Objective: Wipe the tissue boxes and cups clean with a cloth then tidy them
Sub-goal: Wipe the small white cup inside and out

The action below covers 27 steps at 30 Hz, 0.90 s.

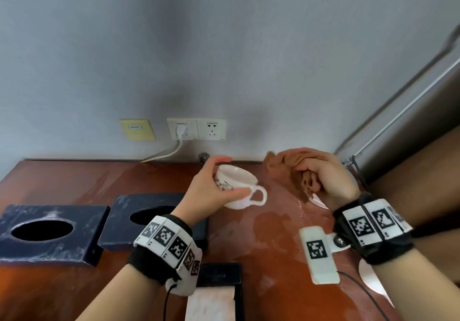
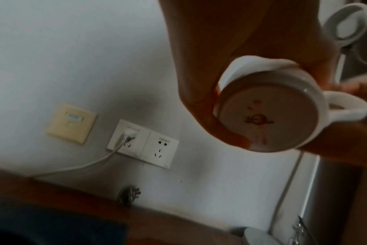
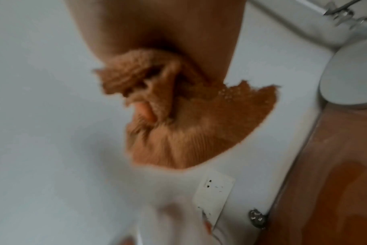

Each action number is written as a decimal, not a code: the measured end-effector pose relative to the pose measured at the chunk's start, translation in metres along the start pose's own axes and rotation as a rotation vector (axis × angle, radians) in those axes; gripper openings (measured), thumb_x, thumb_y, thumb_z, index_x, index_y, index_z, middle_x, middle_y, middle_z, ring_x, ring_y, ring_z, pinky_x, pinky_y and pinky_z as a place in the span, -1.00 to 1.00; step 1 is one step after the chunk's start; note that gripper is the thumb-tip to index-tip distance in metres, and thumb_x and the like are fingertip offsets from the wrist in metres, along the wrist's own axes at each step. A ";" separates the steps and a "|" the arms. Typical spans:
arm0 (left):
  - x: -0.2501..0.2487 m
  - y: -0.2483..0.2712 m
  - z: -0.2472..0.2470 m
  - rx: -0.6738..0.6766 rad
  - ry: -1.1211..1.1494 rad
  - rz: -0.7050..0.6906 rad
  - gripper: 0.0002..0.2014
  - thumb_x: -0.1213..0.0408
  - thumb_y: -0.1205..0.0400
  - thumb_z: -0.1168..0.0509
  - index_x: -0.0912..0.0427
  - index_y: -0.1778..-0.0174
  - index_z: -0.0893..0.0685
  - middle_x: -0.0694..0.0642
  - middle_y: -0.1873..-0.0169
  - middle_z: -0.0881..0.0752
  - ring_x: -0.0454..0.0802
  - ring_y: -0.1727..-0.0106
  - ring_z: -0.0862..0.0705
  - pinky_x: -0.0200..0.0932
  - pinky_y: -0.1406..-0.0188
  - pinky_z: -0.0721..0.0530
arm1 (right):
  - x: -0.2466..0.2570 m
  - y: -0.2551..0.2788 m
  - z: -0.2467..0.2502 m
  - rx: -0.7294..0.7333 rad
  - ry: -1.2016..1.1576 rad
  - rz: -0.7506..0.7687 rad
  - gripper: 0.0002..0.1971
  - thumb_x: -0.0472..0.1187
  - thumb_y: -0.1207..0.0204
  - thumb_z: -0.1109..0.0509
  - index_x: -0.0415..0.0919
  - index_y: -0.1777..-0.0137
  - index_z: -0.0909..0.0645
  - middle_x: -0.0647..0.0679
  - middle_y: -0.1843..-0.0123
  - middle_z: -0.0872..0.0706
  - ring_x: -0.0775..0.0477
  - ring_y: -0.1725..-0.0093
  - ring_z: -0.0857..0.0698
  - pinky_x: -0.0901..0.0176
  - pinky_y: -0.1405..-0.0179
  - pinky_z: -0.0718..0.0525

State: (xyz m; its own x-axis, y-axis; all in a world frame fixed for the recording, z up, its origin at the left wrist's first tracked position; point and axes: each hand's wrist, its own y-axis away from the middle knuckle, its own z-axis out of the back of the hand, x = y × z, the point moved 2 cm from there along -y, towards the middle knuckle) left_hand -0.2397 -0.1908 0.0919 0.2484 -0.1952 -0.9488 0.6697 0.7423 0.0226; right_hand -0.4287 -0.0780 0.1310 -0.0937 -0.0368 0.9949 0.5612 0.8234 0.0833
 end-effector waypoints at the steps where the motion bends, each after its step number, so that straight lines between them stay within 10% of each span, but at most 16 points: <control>1: 0.000 -0.002 0.000 -0.019 0.085 0.051 -0.36 0.15 -0.32 -0.60 -0.06 -0.28 -0.48 -0.08 -0.03 -0.67 -0.20 0.01 -0.69 -0.35 0.10 -0.70 | -0.003 0.001 0.005 -0.081 -0.056 0.013 -0.71 -0.52 -0.35 -0.28 -0.21 0.34 -0.77 -0.44 0.43 -0.61 -0.23 0.45 -0.55 0.23 0.56 -0.57; 5: -0.009 -0.006 -0.006 -0.038 0.360 0.209 -0.58 0.22 -0.60 -0.35 0.16 -0.34 -0.43 0.11 -0.07 -0.60 0.04 0.03 -0.72 0.08 0.14 -0.80 | -0.020 0.011 -0.006 -0.198 -0.131 -0.013 -0.73 -0.52 -0.57 -0.17 -0.26 0.17 -0.66 0.01 0.74 -0.50 0.15 0.78 -0.43 0.40 0.74 -0.45; 12: -0.009 -0.006 -0.011 -0.049 0.373 0.245 -0.19 -0.30 -0.30 -0.31 0.03 -0.41 -0.38 -0.01 -0.22 -0.56 -0.06 -0.26 -0.61 0.10 -0.32 -0.61 | -0.023 0.026 -0.042 -0.120 -0.197 0.048 -0.71 -0.35 -0.64 -0.16 -0.10 -0.12 -0.69 -0.38 0.42 -0.58 -0.05 0.45 -0.53 0.32 0.53 -0.60; 15: -0.008 -0.005 -0.011 -0.043 0.474 0.278 -0.40 -0.16 -0.57 -0.26 0.07 -0.44 -0.31 0.10 -0.27 -0.54 0.03 -0.24 -0.65 0.07 -0.14 -0.73 | -0.018 0.034 -0.044 -0.216 -0.097 0.146 -0.73 -0.34 -0.64 -0.17 -0.12 -0.19 -0.63 -0.12 0.36 -0.59 0.17 0.46 -0.58 0.47 0.49 -0.62; 19: -0.007 -0.007 -0.019 -0.058 0.585 0.342 -0.14 -0.35 -0.36 -0.14 0.18 -0.47 -0.29 0.21 -0.28 -0.62 0.14 -0.21 -0.71 0.17 -0.11 -0.73 | -0.018 0.048 -0.061 -0.120 0.045 0.351 -0.67 -0.36 -0.63 -0.19 -0.10 -0.35 -0.49 0.28 -0.08 -0.73 0.40 0.01 -0.68 0.49 0.01 -0.65; 22: -0.008 -0.007 -0.023 -0.075 0.566 0.338 -0.17 -0.39 -0.46 -0.06 0.20 -0.46 -0.32 0.24 -0.20 -0.70 0.15 -0.16 -0.74 0.19 -0.19 -0.69 | -0.026 0.051 -0.069 -0.097 0.205 0.516 -0.62 -0.31 -0.60 -0.18 -0.01 -0.38 -0.46 0.19 -0.54 -0.41 0.17 -0.56 -0.33 0.10 -0.51 -0.42; 27: -0.011 -0.005 -0.025 -0.144 0.341 0.294 -0.41 -0.29 -0.61 -0.02 0.12 -0.34 -0.35 0.10 -0.17 -0.65 0.02 -0.22 -0.65 0.11 -0.35 -0.57 | -0.033 0.051 -0.067 -0.089 0.595 0.705 -0.59 -0.20 -0.60 -0.13 -0.09 -0.45 -0.41 -0.02 -0.62 -0.27 -0.04 -0.65 -0.11 -0.35 -0.53 -0.27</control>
State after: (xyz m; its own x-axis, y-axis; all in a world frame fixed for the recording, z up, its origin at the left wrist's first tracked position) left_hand -0.2634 -0.1767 0.0940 0.1532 0.2405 -0.9585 0.4957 0.8204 0.2851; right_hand -0.3421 -0.0731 0.1060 0.7172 0.1509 0.6804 0.3913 0.7207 -0.5723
